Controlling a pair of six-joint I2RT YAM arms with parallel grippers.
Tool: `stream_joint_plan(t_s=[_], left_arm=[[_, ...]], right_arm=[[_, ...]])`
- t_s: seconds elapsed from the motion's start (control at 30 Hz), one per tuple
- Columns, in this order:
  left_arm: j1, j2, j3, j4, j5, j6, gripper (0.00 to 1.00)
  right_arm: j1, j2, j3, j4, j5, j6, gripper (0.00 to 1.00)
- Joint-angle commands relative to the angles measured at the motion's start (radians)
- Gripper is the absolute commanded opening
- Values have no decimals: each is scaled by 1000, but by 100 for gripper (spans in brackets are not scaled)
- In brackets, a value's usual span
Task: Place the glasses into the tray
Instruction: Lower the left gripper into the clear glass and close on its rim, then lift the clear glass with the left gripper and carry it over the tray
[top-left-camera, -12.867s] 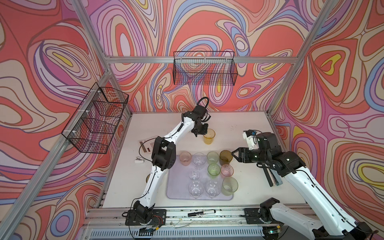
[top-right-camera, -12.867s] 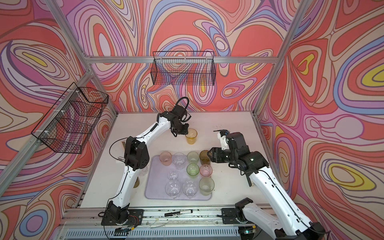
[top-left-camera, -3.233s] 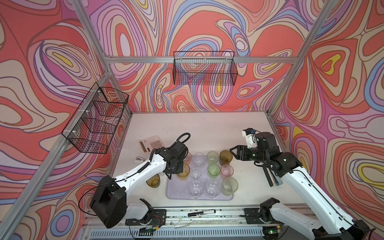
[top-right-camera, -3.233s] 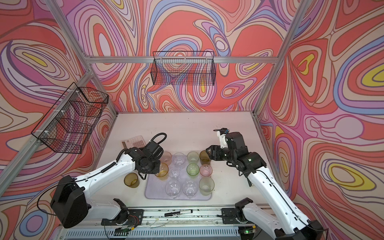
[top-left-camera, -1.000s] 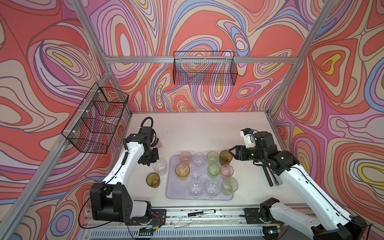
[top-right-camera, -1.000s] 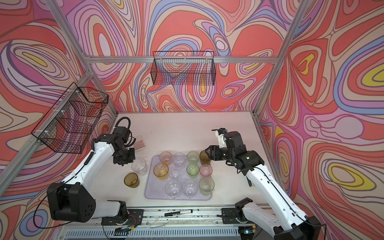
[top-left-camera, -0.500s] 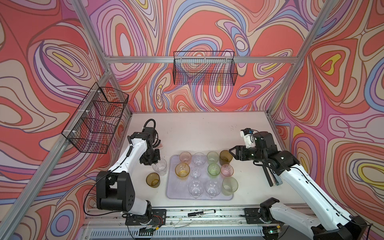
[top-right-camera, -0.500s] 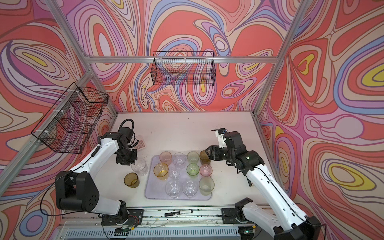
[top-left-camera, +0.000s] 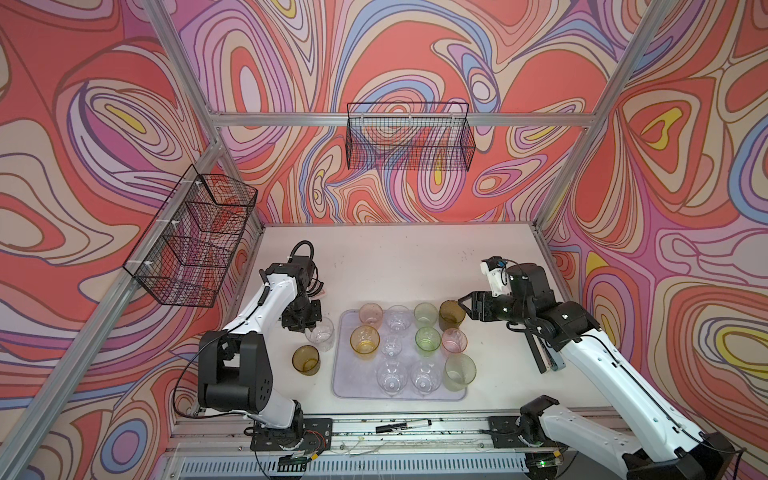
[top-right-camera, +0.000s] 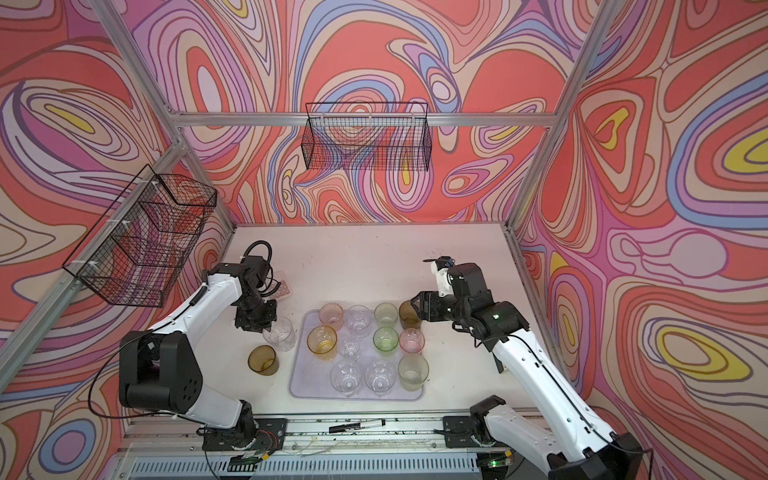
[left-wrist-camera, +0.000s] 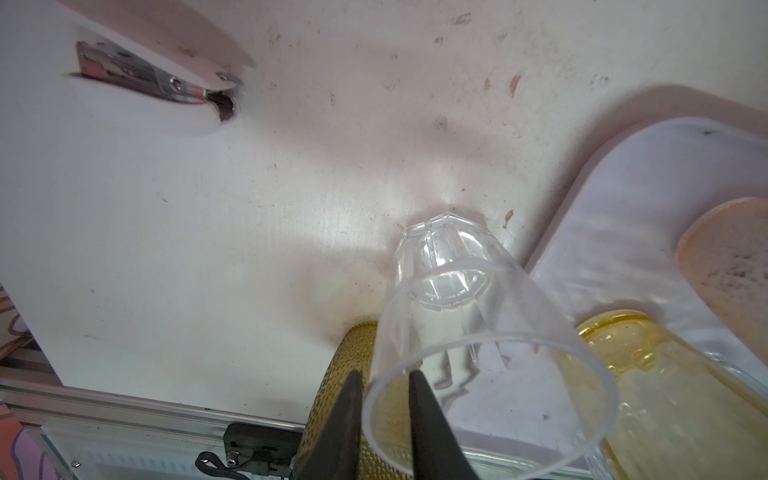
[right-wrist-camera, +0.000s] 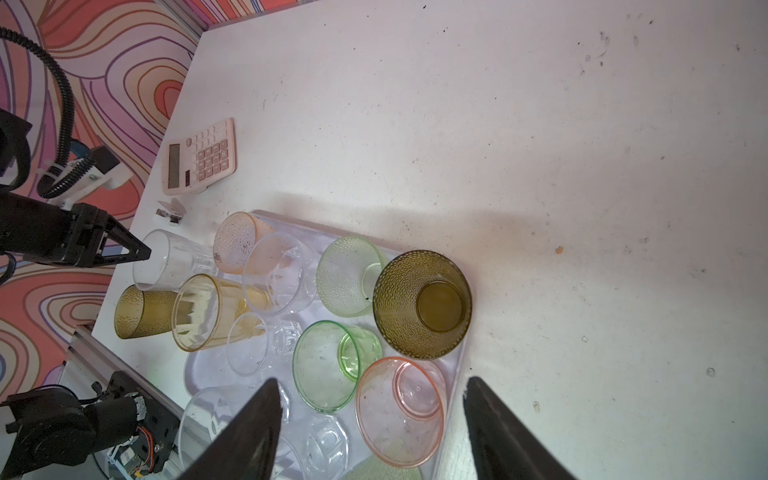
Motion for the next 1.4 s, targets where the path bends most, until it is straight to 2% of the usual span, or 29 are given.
stream_joint_plan(t_s=[0.0,1.1,1.37], left_arm=[[7,13,-6,-6,0,18,22],[7,-16,40,-39,-23,28,0],[7,-41,107,-92,-11,33,0]], right_arm=[[-4,-19,13,-3,12,-8,72],[-3,-5,17,12,-3,-3,72],[-3,-5,25,7,-1,-5,72]])
